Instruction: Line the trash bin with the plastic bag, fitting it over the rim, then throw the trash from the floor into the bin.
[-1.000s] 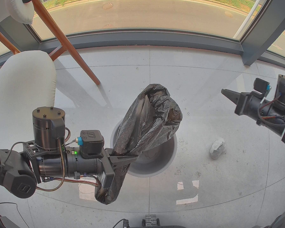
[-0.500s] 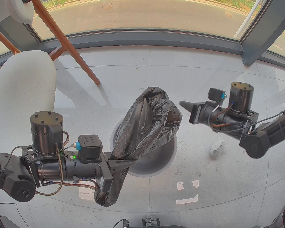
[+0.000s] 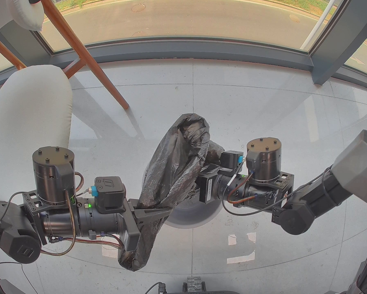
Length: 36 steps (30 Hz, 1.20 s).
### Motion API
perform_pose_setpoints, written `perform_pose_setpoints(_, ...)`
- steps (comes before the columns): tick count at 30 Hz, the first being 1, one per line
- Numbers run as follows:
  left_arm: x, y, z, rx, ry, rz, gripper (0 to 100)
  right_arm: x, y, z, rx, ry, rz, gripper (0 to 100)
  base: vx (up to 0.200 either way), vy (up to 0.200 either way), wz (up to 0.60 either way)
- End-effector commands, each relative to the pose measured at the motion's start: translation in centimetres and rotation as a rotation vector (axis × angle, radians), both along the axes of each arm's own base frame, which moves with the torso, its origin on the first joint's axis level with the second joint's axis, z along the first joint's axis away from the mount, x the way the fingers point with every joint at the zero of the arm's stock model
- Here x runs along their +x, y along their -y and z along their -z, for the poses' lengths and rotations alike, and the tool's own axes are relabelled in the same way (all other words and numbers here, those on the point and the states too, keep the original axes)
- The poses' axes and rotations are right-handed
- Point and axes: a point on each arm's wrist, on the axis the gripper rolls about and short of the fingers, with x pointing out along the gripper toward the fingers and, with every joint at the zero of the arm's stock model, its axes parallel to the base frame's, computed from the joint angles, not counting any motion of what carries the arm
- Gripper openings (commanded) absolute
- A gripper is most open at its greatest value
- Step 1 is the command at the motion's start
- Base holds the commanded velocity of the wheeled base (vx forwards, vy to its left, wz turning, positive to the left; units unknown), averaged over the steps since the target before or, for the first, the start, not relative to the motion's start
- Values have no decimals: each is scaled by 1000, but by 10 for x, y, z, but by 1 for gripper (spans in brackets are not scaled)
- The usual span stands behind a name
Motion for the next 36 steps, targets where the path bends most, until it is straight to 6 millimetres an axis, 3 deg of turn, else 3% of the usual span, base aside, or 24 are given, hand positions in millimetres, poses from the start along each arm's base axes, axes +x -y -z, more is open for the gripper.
perform_pose_setpoints(1, -6, -4, 0, -3, -2, -5, 0, 4, -8, 27, -39, -47, -9, 0, 0, 0, 0)
perform_pose_setpoints(10, -3, -2, 4, 14, -10, -18, 0, 16, -14, 61, -83, -96, -1, 0, 0, 0, 0)
perform_pose_setpoints(15, 6, 3, 12, 49, -19, -57, 0, 26, -3, 49, -44, -49, 42, 0, 0, 0, 0)
perform_pose_setpoints(16, 9, 4, 13, 56, -18, -75, 0, 28, 5, 27, -7, 7, 69, 0, 0, 0, 0)
perform_pose_setpoints(17, 9, 4, 13, 56, -18, -75, 0, 28, 5, 27, -7, 7, 69, 0, 0, 0, 0)
perform_pose_setpoints(18, 13, 6, 14, 67, -14, -99, 0, 24, 16, -5, 40, 60, 86, 0, 0, 0, 0)
perform_pose_setpoints(19, 14, 8, 15, 72, -14, -106, 0, 22, 21, -18, 57, 79, 94, 0, 0, 0, 0)
perform_pose_setpoints(24, 15, 14, 19, 94, -17, -124, 0, 3, 55, -61, 89, 122, 140, 0, 0, 0, 0)
perform_pose_setpoints(25, 17, 17, 19, 92, -14, -120, 0, -1, 61, -70, 102, 139, 148, 100, 0, 0, 0)
perform_pose_setpoints(30, 25, 22, 19, 91, -10, -123, 0, -20, 83, -104, 189, 176, 212, 100, 0, 0, 0)
perform_pose_setpoints(36, 32, 37, 24, 96, -16, -100, 0, -33, 86, -92, 171, 81, 255, 100, 0, 0, 0)
